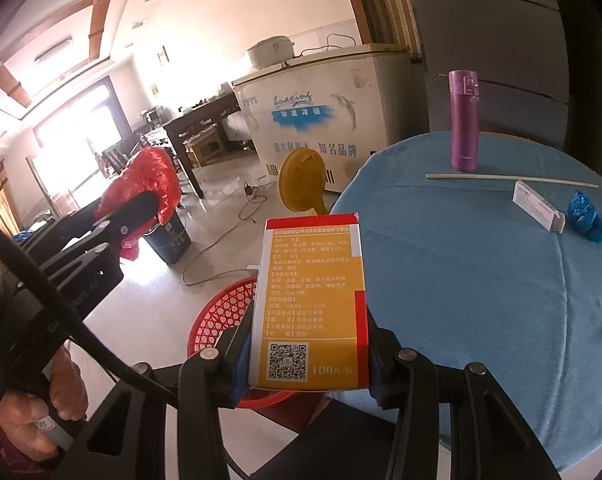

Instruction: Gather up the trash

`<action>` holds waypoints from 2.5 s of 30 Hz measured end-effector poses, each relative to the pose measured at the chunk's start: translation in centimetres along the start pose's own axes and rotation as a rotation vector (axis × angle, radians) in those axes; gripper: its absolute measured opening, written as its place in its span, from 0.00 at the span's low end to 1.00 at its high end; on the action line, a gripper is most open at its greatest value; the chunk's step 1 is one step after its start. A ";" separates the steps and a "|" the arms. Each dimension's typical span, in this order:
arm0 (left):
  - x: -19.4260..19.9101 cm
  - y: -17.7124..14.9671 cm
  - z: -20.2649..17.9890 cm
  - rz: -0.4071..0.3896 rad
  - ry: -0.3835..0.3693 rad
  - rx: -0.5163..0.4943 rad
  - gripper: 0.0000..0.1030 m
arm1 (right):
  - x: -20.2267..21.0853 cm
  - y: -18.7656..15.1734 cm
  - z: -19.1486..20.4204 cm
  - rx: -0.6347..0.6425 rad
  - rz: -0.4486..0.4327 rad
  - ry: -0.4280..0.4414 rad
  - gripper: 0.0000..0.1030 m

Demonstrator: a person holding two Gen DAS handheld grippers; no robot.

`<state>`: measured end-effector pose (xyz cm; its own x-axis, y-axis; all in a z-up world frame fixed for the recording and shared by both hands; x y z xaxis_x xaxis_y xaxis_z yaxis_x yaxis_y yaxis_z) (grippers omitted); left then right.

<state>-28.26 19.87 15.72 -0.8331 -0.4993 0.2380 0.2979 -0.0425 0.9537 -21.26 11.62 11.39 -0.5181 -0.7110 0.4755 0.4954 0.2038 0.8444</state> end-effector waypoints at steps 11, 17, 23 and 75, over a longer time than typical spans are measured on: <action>-0.8 -0.3 0.1 0.023 -0.001 -0.001 0.44 | -0.9 0.0 0.0 -0.023 0.022 0.002 0.47; -0.8 -0.2 0.1 0.022 -0.001 -0.001 0.45 | -1.0 0.1 0.0 -0.032 0.024 0.003 0.47; -1.0 -0.3 0.0 0.028 -0.006 -0.002 0.44 | -1.1 0.0 0.0 -0.033 0.028 0.004 0.47; 0.0 0.5 -3.6 0.054 -0.109 -0.015 0.45 | 1.8 -0.8 -2.6 -0.140 -0.017 0.008 0.47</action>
<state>-26.46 16.76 15.50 -0.8611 -0.4044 0.3082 0.3498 -0.0314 0.9363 -20.74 8.42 10.95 -0.5218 -0.7192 0.4587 0.5791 0.0962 0.8096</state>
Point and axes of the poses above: each gripper's, at about its wrist camera, not at the fingertips, and x roughly against the way its jaws point, z to its left, y to its top, the point moved 7 cm from there along -x, roughly the way its jaws point, and after that the axes turned 12 degrees about -z, right-handed, at the moved point
